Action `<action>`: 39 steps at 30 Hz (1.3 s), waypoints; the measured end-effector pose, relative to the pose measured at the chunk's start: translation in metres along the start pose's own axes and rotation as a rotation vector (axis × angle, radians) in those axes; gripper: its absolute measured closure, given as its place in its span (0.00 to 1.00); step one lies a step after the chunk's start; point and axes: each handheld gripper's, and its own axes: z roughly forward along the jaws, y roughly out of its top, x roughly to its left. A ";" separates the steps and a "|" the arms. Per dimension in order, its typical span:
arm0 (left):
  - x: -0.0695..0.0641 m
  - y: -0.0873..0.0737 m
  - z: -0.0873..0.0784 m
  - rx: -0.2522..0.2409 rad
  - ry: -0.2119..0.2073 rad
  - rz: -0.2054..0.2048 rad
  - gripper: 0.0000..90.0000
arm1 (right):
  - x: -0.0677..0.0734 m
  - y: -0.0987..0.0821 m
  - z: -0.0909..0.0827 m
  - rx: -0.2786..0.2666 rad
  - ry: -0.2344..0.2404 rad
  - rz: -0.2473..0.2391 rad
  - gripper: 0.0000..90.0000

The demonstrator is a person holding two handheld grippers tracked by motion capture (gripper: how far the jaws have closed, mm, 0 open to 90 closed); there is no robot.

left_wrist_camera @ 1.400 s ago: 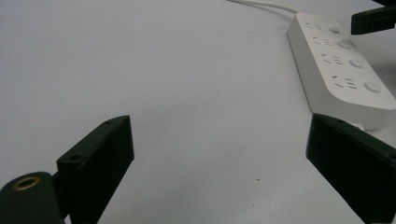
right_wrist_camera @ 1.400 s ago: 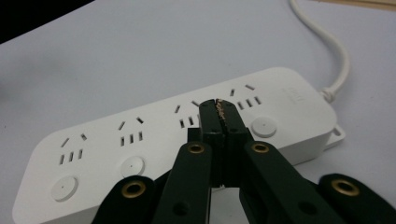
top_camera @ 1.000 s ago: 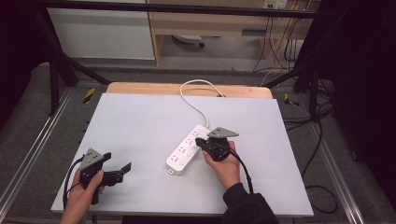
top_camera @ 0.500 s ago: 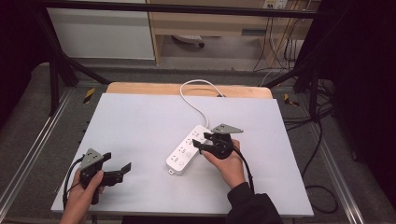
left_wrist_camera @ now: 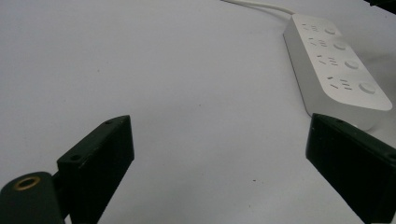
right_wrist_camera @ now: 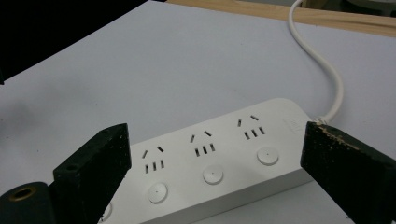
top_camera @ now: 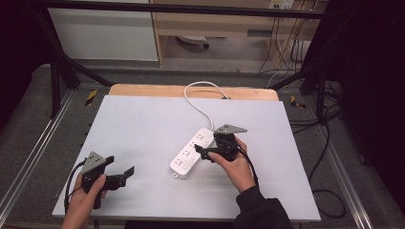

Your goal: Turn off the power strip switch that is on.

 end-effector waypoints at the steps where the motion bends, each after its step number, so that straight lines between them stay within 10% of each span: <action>1: 0.000 0.000 0.000 0.001 0.000 0.000 0.09 | 0.000 0.001 -0.001 0.005 -0.004 0.001 0.10; 39: 0.000 0.000 0.000 0.005 0.000 0.000 0.08 | -0.037 0.014 -0.068 -0.128 -0.118 0.022 0.04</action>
